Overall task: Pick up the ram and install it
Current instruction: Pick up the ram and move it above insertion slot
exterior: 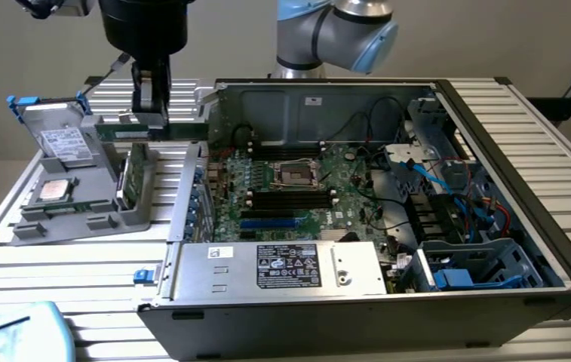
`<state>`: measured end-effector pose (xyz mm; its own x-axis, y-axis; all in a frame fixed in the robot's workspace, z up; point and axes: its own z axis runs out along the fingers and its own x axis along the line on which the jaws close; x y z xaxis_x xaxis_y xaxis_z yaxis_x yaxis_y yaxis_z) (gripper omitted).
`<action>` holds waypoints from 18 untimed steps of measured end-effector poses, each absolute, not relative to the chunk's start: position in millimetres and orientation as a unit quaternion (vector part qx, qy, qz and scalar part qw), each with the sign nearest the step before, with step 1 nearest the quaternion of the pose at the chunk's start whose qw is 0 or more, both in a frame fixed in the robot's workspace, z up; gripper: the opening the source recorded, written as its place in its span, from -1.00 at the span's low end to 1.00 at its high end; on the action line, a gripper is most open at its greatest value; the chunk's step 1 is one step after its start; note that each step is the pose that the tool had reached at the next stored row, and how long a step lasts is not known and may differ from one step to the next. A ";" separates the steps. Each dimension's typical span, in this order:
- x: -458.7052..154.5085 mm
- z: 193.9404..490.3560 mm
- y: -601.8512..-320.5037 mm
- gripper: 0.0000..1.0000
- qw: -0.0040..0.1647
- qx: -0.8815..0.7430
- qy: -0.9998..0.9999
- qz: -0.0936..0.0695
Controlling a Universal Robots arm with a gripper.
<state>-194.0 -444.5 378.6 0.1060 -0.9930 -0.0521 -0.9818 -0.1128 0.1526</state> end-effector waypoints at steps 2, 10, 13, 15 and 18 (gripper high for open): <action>-185.0 379.0 -444.6 -0.71 0.040 0.743 -0.665 -0.071; -148.5 379.3 -444.8 -0.71 0.040 0.743 -0.665 -0.073; -135.2 379.3 -444.8 -0.71 0.040 0.743 -0.665 -0.073; -126.1 379.3 -444.9 -0.71 0.040 0.742 -0.665 -0.073; -112.3 379.4 -444.9 -0.71 0.040 0.742 -0.665 -0.074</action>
